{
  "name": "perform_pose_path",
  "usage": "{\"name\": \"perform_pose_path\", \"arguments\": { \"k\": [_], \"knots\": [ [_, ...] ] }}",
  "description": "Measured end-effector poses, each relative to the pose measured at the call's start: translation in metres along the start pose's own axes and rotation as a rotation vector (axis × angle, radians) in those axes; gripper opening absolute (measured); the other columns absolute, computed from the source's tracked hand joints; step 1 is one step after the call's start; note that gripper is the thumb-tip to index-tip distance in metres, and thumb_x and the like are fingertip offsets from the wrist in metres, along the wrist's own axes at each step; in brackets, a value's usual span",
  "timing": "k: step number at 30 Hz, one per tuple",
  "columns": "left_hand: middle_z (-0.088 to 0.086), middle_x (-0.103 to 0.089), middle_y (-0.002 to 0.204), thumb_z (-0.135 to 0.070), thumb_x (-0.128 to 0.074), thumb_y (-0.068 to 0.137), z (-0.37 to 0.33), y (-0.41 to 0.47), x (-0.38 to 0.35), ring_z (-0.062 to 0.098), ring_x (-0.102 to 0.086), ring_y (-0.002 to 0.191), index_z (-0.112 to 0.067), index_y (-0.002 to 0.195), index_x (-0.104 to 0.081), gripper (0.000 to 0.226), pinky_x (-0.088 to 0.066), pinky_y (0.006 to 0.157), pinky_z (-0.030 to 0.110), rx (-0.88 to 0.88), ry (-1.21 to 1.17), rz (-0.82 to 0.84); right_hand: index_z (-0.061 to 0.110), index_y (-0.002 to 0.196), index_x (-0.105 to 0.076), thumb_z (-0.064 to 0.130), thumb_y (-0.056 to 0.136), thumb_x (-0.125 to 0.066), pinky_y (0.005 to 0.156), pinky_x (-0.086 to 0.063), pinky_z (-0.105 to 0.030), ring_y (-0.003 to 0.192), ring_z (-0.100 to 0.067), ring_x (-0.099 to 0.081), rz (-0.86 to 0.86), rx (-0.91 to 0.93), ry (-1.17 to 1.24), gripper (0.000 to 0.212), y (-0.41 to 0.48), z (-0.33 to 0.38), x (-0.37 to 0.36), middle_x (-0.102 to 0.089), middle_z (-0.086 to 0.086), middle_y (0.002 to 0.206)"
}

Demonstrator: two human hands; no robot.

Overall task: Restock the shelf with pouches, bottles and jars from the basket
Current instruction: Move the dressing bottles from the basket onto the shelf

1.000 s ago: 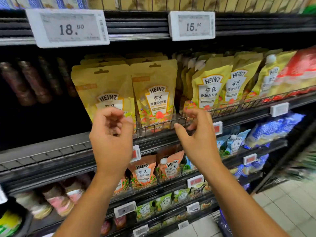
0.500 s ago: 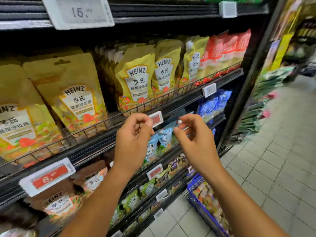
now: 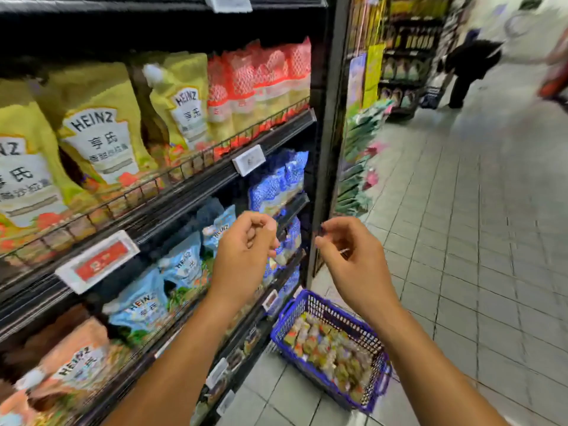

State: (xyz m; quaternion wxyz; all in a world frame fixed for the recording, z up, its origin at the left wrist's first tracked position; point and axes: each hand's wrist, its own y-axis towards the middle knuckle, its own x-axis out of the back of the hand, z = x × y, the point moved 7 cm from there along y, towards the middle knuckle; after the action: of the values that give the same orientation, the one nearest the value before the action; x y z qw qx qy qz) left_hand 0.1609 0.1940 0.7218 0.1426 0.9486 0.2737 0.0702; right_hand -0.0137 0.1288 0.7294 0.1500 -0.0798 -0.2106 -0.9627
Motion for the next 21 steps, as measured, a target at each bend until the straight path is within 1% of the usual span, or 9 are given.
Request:
{"name": "perform_pose_path", "arguments": {
  "k": [2, 5, 8, 13, 15, 17, 21],
  "knots": [
    [-0.002, -0.064, 0.067, -0.015, -0.057, 0.100, 0.010, 0.007, -0.026, 0.004, -0.059, 0.058, -0.018, 0.087, -0.061, 0.014, -0.046, 0.055, 0.015, 0.039, -0.022, 0.033, 0.022, 0.096, -0.065, 0.008, 0.089, -0.069, 0.063, -0.043, -0.011, 0.066, 0.001, -0.055, -0.020, -0.026, -0.019, 0.017, 0.005, -0.014, 0.021, -0.066, 0.004, 0.080],
    [-0.003, -0.066, 0.067, -0.021, -0.059, 0.098, 0.023, 0.015, -0.060, 0.008, -0.059, 0.059, -0.020, 0.088, -0.063, 0.011, -0.048, 0.055, 0.017, 0.066, -0.020, 0.093, 0.030, 0.094, -0.063, 0.012, 0.090, -0.069, 0.064, -0.043, -0.012, 0.068, 0.000, -0.056, -0.057, -0.057, -0.051, 0.019, 0.008, -0.032, 0.051, -0.066, 0.011, 0.079],
    [-0.004, -0.066, 0.067, -0.023, -0.058, 0.098, 0.034, 0.022, -0.089, 0.009, -0.058, 0.059, -0.022, 0.088, -0.063, 0.012, -0.049, 0.056, 0.020, 0.073, -0.025, 0.145, 0.032, 0.094, -0.062, 0.015, 0.091, -0.069, 0.063, -0.045, -0.013, 0.070, 0.000, -0.058, -0.092, -0.087, -0.082, 0.019, 0.011, -0.051, 0.076, -0.065, 0.010, 0.080],
    [-0.005, -0.067, 0.069, -0.027, -0.058, 0.098, 0.055, 0.034, -0.131, 0.007, -0.059, 0.062, -0.035, 0.082, -0.064, 0.020, -0.050, 0.058, 0.020, 0.110, -0.024, 0.229, 0.036, 0.094, -0.061, 0.016, 0.092, -0.068, 0.066, -0.047, -0.012, 0.074, 0.000, -0.060, -0.131, -0.168, -0.112, 0.021, 0.015, -0.086, 0.103, -0.066, 0.012, 0.082],
    [-0.004, -0.067, 0.069, -0.027, -0.059, 0.098, 0.067, 0.040, -0.143, 0.007, -0.060, 0.063, -0.033, 0.083, -0.064, 0.018, -0.050, 0.057, 0.019, 0.135, -0.024, 0.247, 0.036, 0.094, -0.061, 0.016, 0.092, -0.068, 0.066, -0.047, -0.013, 0.075, -0.002, -0.060, -0.145, -0.194, -0.122, 0.021, 0.017, -0.100, 0.111, -0.065, 0.009, 0.079],
    [-0.005, -0.066, 0.068, -0.025, -0.058, 0.099, 0.081, 0.049, -0.155, 0.007, -0.059, 0.061, -0.026, 0.087, -0.064, 0.014, -0.049, 0.056, 0.019, 0.167, -0.015, 0.265, 0.035, 0.096, -0.062, 0.018, 0.093, -0.068, 0.066, -0.048, -0.015, 0.074, -0.004, -0.060, -0.158, -0.225, -0.123, 0.018, 0.021, -0.115, 0.116, -0.064, 0.006, 0.078],
    [-0.005, -0.066, 0.065, -0.022, -0.058, 0.099, 0.118, 0.068, -0.174, 0.006, -0.058, 0.060, -0.018, 0.091, -0.063, 0.010, -0.048, 0.054, 0.018, 0.247, -0.006, 0.300, 0.028, 0.101, -0.063, 0.017, 0.094, -0.066, 0.065, -0.046, -0.012, 0.071, 0.001, -0.057, -0.164, -0.312, -0.137, 0.013, 0.029, -0.153, 0.121, -0.062, 0.008, 0.077]
  ]
}}
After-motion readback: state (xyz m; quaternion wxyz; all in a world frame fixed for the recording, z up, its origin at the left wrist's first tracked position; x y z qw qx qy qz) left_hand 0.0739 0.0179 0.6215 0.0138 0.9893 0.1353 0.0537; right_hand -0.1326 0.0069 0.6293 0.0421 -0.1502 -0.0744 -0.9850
